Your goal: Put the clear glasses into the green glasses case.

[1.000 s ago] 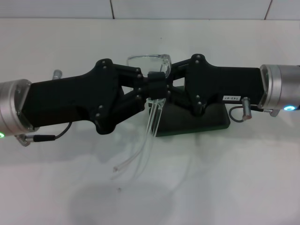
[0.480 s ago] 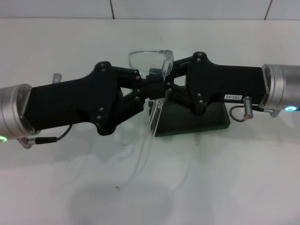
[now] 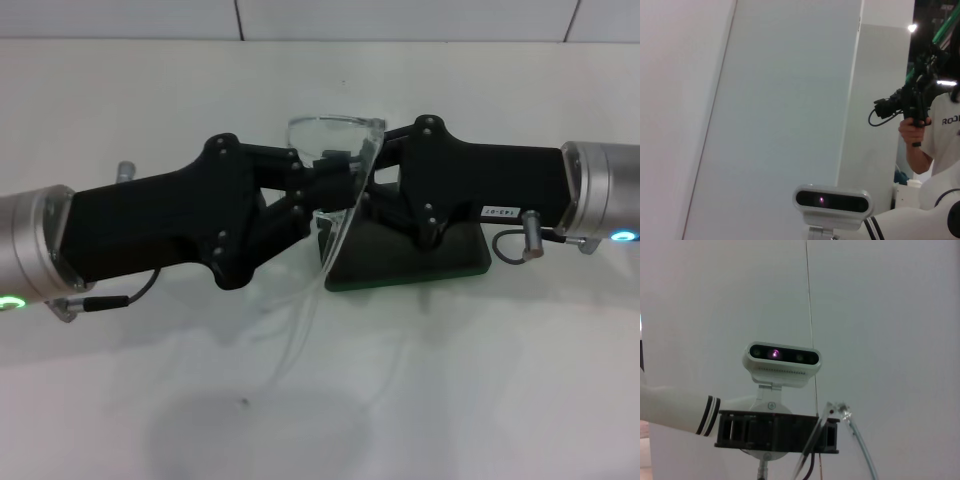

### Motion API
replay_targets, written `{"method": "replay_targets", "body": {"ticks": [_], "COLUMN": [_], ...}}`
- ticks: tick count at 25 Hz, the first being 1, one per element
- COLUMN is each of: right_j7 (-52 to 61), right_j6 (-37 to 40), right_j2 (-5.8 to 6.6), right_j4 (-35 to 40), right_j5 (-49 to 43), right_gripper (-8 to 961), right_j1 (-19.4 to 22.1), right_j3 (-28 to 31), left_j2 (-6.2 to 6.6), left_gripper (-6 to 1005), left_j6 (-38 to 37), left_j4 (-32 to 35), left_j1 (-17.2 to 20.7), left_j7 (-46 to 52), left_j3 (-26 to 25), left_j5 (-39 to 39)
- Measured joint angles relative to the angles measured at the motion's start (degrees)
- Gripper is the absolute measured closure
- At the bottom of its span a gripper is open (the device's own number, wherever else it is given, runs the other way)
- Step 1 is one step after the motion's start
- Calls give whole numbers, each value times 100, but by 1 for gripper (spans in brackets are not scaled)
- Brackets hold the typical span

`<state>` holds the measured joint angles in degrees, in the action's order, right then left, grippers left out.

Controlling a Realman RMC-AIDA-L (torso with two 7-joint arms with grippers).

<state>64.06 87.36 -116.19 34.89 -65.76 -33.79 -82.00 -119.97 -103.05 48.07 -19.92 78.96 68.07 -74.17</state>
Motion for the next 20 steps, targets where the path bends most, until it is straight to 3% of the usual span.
{"method": "replay_targets", "body": {"ticks": [20], "right_j7": [-136], "right_j6": [-153], "right_j2": [0], "right_j4": [-87], "right_j5": [310], "right_gripper": [845], "right_j1": [96], "right_j3": [-139], "left_j2": [12], "left_gripper": [927], "left_j6": [-198], "left_j4": [67], "left_j1": [30], "left_j7": [76], "left_j3": [207], "left_j5": [260]}}
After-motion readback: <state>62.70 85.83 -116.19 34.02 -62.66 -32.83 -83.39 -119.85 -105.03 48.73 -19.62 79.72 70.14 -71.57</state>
